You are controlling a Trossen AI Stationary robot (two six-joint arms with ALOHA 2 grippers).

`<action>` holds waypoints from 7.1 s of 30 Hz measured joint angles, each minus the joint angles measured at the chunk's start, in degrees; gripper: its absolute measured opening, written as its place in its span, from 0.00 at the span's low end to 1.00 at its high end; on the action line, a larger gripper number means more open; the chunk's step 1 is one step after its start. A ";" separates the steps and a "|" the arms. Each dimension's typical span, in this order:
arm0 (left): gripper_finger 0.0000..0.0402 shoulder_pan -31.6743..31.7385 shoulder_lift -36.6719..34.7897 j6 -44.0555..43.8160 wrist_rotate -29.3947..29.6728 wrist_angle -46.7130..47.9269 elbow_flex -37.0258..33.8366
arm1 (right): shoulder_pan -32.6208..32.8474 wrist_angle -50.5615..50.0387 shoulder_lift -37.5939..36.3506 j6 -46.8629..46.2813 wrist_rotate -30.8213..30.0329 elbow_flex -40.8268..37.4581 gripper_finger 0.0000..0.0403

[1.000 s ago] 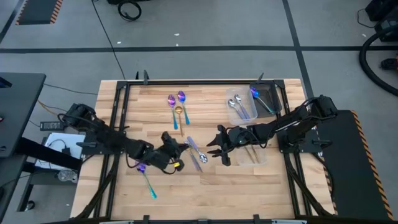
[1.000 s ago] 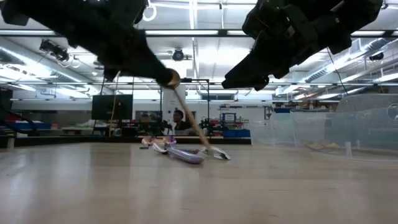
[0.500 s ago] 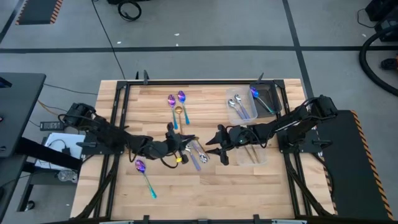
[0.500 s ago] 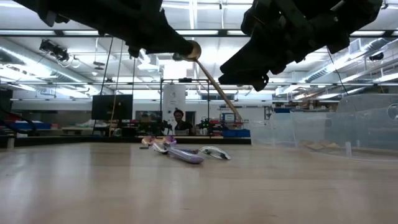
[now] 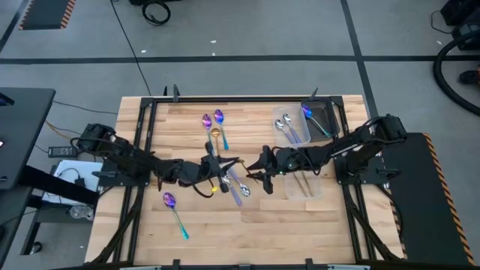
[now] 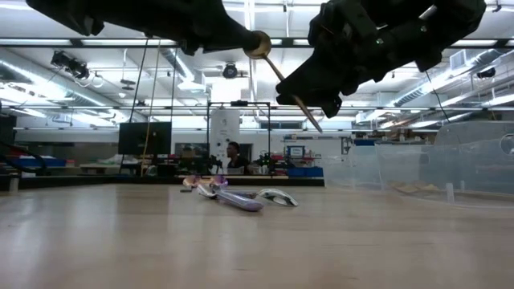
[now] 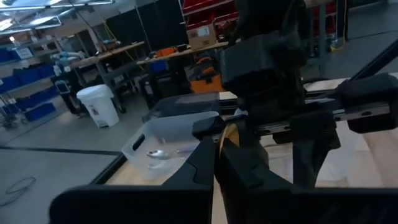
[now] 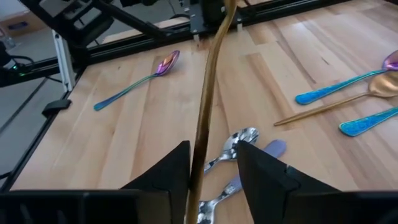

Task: Sort silverware by color (type)
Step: Put the gold spoon into the bottom transparent bin, then put the blue spoon into the black bin

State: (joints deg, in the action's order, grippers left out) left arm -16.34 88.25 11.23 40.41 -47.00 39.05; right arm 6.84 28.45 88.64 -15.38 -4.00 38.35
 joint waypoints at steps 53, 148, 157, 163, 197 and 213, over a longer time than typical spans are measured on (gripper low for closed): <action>0.48 1.28 0.00 -43.71 -14.84 29.96 0.00 | -1.51 -61.39 -26.57 -19.51 -5.33 -0.02 0.08; 0.48 0.64 0.00 -59.78 -15.16 39.43 0.00 | 2.04 -8.12 -26.75 0.59 -15.92 -12.57 0.22; 0.48 5.31 0.00 -60.57 -15.16 38.46 0.00 | 2.04 -6.63 -26.75 0.36 -15.10 -15.19 0.21; 0.48 9.45 -0.02 -61.35 -15.20 39.37 0.00 | 2.04 -6.31 -25.90 0.38 -14.01 -15.21 0.21; 0.39 33.48 -0.03 -43.02 -18.59 52.96 -2.83 | 2.15 -2.40 -11.89 1.95 -6.68 -11.23 0.21; 0.38 37.15 -0.02 -46.94 -16.37 31.66 -11.41 | 2.15 -0.70 -11.91 3.15 -6.70 -11.23 0.21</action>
State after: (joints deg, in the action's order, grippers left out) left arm 20.80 88.23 -35.71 24.04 -15.34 27.64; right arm 8.99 27.75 76.73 -12.23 -10.70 27.11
